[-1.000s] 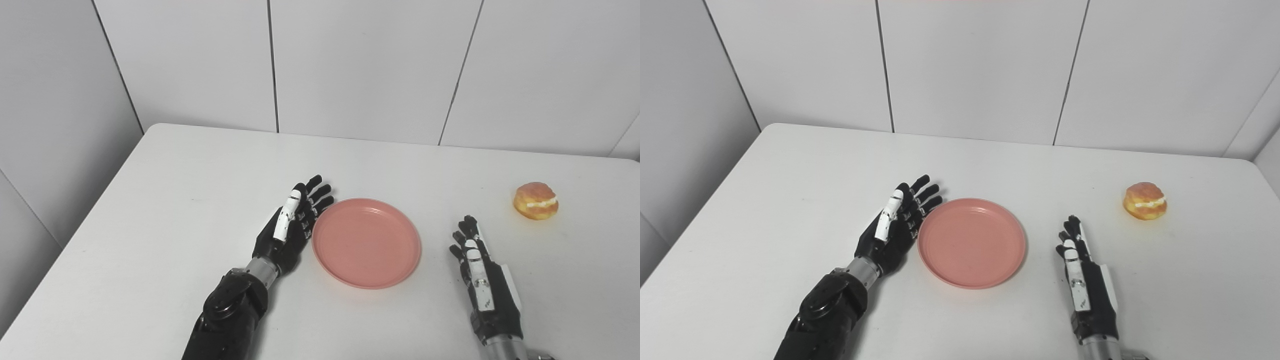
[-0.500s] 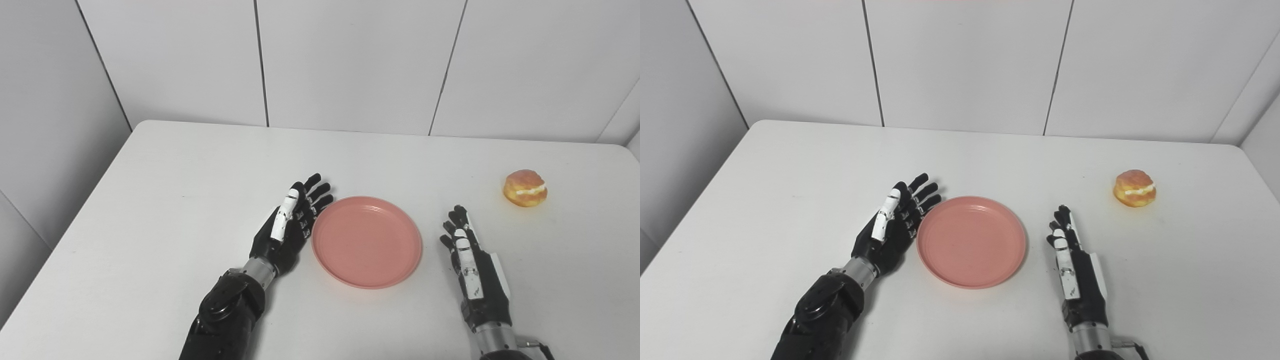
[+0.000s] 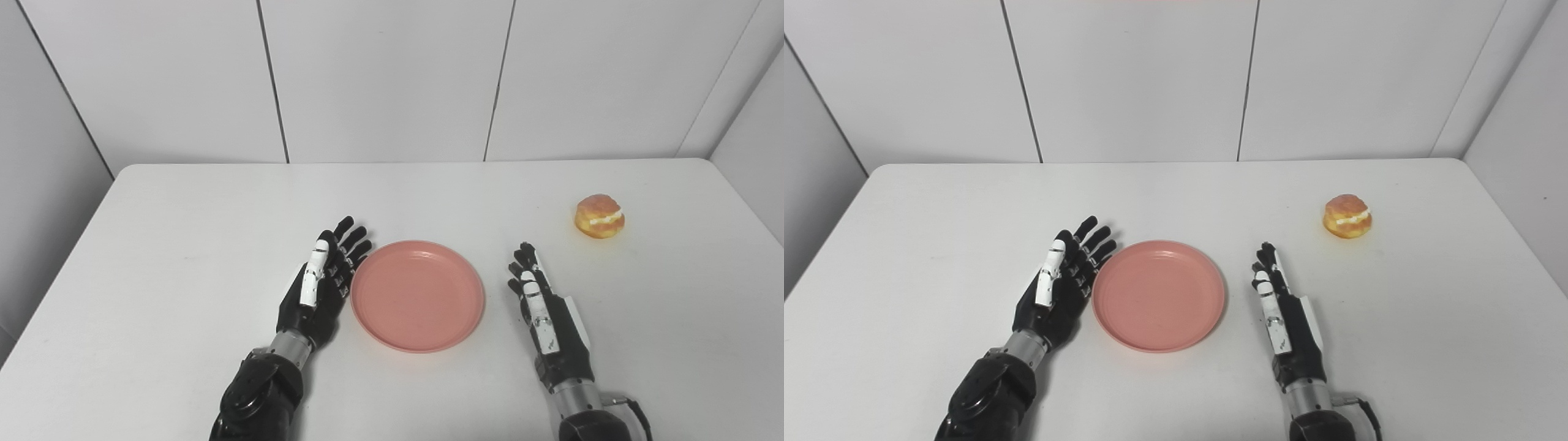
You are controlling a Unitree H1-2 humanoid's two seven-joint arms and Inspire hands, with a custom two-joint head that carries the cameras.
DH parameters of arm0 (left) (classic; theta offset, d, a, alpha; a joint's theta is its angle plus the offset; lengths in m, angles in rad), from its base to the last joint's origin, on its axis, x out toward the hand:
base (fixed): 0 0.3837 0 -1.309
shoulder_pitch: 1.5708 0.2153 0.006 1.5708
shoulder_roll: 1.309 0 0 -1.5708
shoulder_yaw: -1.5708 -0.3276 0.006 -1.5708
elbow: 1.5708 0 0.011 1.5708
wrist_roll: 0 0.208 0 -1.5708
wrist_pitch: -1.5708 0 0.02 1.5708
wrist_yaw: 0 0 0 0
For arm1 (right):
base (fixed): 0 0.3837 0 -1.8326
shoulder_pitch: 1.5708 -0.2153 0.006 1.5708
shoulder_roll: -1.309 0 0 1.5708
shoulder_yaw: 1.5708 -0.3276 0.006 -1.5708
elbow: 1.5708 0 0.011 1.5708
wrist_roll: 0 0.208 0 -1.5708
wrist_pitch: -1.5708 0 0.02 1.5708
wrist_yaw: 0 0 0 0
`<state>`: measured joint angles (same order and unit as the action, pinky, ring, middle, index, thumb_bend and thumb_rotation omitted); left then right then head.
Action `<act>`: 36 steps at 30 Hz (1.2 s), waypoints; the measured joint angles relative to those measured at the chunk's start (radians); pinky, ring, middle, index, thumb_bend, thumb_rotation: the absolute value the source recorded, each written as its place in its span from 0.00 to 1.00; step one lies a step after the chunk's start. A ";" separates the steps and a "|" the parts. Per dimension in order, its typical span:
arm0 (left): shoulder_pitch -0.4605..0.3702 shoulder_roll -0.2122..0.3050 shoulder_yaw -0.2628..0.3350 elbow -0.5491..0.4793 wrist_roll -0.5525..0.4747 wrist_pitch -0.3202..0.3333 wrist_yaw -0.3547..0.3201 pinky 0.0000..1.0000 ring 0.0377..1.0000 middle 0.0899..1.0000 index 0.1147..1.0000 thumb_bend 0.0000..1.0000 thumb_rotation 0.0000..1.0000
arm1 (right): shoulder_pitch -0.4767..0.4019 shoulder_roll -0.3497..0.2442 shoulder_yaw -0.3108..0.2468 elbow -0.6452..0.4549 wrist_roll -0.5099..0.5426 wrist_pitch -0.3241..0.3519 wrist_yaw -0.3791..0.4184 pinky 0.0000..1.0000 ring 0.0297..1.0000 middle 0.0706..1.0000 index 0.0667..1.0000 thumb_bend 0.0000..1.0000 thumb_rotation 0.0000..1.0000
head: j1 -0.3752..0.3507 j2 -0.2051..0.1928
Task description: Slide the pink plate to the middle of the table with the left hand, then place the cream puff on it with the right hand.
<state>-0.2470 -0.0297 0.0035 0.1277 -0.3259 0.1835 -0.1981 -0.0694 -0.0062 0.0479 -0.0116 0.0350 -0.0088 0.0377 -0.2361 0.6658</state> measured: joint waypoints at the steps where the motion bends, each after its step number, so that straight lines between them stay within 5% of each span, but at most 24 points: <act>1: 0.002 -0.003 0.001 0.000 0.004 -0.007 0.000 0.98 0.96 0.96 0.95 0.44 1.00 | 0.001 0.000 -0.003 -0.008 0.002 0.000 0.000 0.98 0.97 1.00 1.00 0.25 1.00 | 0.000 0.000; 11: 0.012 -0.008 0.016 0.032 0.029 -0.097 0.001 0.98 0.96 0.96 0.95 0.40 1.00 | -0.007 -0.050 -0.020 -0.093 -0.072 0.089 -0.010 0.97 0.97 0.97 0.98 0.24 1.00 | -0.068 -0.034; 19: 0.017 0.007 0.021 0.060 0.034 -0.153 -0.004 0.98 0.96 0.96 0.94 0.39 1.00 | -0.092 -0.104 -0.038 -0.133 -0.137 0.137 -0.011 0.97 0.95 0.95 0.96 0.39 1.00 | -0.106 -0.078; 29: 0.022 0.014 0.021 0.069 0.036 -0.176 -0.006 0.98 0.96 0.96 0.95 0.39 1.00 | -0.151 -0.177 -0.057 -0.160 -0.244 0.153 -0.012 0.90 0.91 0.93 0.94 0.53 1.00 | -0.121 -0.107; 36: 0.026 0.015 0.019 0.064 0.040 -0.176 -0.006 1.00 0.97 0.97 0.96 0.39 1.00 | -0.218 -0.256 -0.061 -0.173 -0.374 0.153 -0.021 0.74 0.85 0.93 0.94 0.62 0.99 | -0.144 -0.126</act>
<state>-0.2206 -0.0149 0.0222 0.1920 -0.2859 0.0072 -0.2039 -0.2875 -0.2626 -0.0131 -0.1844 -0.3394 0.1439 0.0165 -0.3804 0.5400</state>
